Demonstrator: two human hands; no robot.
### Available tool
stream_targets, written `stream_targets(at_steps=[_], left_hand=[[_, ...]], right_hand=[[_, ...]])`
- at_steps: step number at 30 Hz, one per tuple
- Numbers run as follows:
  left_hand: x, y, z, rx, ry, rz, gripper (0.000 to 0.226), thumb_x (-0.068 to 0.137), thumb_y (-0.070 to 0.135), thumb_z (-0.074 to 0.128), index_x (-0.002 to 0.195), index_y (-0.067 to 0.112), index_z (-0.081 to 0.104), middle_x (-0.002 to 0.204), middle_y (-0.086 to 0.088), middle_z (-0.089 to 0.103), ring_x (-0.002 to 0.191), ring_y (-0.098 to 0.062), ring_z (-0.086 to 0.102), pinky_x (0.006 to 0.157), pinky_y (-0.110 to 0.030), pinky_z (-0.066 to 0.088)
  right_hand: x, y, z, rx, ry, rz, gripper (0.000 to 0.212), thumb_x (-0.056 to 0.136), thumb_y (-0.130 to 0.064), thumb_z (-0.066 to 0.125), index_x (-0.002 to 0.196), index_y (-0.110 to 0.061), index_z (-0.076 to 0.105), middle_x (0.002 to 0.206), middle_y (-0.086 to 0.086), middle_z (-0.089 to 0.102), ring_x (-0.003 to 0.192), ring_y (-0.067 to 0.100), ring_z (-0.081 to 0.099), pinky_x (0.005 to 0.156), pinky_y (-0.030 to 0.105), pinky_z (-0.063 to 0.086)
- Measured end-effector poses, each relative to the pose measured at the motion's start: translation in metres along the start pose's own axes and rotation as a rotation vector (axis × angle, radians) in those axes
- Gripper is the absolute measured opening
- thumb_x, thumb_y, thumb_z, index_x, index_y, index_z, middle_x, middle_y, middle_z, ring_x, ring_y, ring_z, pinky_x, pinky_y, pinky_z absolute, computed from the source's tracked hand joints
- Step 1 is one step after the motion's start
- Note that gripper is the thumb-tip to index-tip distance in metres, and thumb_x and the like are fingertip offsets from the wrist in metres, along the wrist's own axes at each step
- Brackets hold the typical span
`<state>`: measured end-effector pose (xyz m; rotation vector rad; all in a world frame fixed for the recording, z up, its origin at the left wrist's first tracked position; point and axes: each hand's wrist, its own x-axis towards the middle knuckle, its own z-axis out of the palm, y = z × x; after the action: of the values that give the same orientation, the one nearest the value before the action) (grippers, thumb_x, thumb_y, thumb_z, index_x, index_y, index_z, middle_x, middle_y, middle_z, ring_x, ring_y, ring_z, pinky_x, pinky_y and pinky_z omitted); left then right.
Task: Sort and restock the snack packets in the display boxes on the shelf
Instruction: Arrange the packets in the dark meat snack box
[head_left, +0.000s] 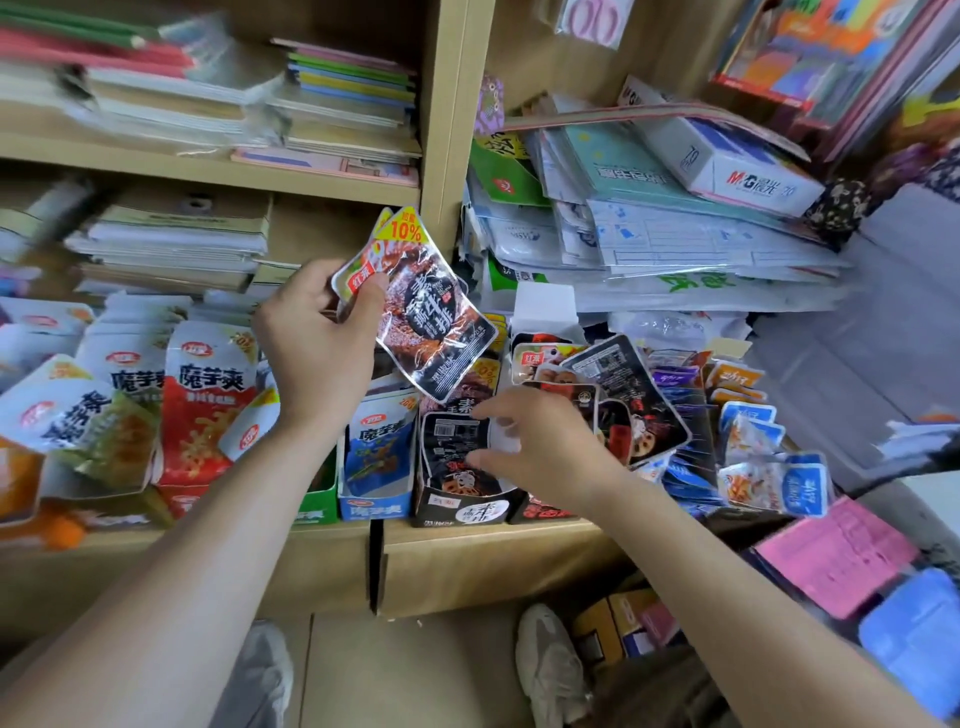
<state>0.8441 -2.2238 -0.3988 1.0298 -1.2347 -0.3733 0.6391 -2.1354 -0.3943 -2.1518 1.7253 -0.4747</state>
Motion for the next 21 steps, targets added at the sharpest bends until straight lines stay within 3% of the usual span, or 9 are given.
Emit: stream_targets(at_steps=[3,8,11,15,18,21], left_hand=[[0.001,-0.003,-0.009,0.008,-0.013,0.004,0.017,0.091,0.028,0.072,0.090,0.012,0.072,0.070,-0.005,0.069,0.060,-0.017,0.059,0.051,-0.039,0.044],[0.000,-0.005,-0.023,0.011,-0.026,-0.033,0.014,0.092,0.026,0.073,0.091,0.012,0.072,0.072,0.004,0.068,0.063,-0.004,0.059,0.055,-0.029,0.041],[0.004,-0.008,-0.022,0.018,-0.023,-0.060,0.012,0.092,0.024,0.074,0.094,0.012,0.073,0.075,0.010,0.068,0.064,0.006,0.058,0.058,-0.020,0.043],[0.009,-0.010,-0.015,0.017,-0.065,-0.077,0.015,0.091,0.022,0.074,0.100,0.011,0.073,0.082,0.010,0.070,0.068,0.008,0.061,0.061,-0.014,0.044],[0.011,-0.011,-0.011,0.044,-0.081,-0.057,0.012,0.092,0.020,0.074,0.098,0.011,0.072,0.079,0.010,0.068,0.064,0.009,0.059,0.058,-0.012,0.042],[0.014,-0.012,-0.009,0.036,-0.050,-0.063,0.008,0.092,0.023,0.074,0.094,0.015,0.071,0.074,0.011,0.066,0.061,0.007,0.055,0.056,-0.016,0.041]], right_hand=[[0.037,0.001,0.015,-0.108,-0.289,-0.021,0.074,0.082,-0.033,0.083,0.147,-0.018,0.051,0.146,0.001,0.054,0.133,0.019,0.050,0.107,0.030,0.042],[0.090,0.000,0.028,-0.324,-0.556,-0.104,0.093,0.078,-0.030,0.085,0.155,-0.016,0.036,0.156,0.006,0.043,0.140,0.026,0.043,0.114,0.036,0.036],[0.102,0.000,0.033,-0.365,-0.640,-0.111,0.089,0.079,-0.023,0.084,0.154,-0.011,0.036,0.155,0.010,0.043,0.137,0.028,0.045,0.107,0.034,0.040],[0.107,0.002,0.039,-0.481,-0.552,-0.142,0.059,0.096,-0.019,0.064,0.150,-0.008,0.042,0.158,0.015,0.036,0.141,0.034,0.038,0.110,0.036,0.037],[0.107,0.002,0.033,-0.473,-0.404,-0.135,0.032,0.099,-0.007,0.053,0.131,-0.007,0.059,0.143,0.017,0.049,0.128,0.037,0.049,0.095,0.036,0.044],[0.099,0.003,0.019,-0.313,-0.225,-0.141,0.021,0.091,-0.002,0.058,0.110,-0.006,0.066,0.121,0.014,0.062,0.110,0.035,0.059,0.082,0.034,0.047]])
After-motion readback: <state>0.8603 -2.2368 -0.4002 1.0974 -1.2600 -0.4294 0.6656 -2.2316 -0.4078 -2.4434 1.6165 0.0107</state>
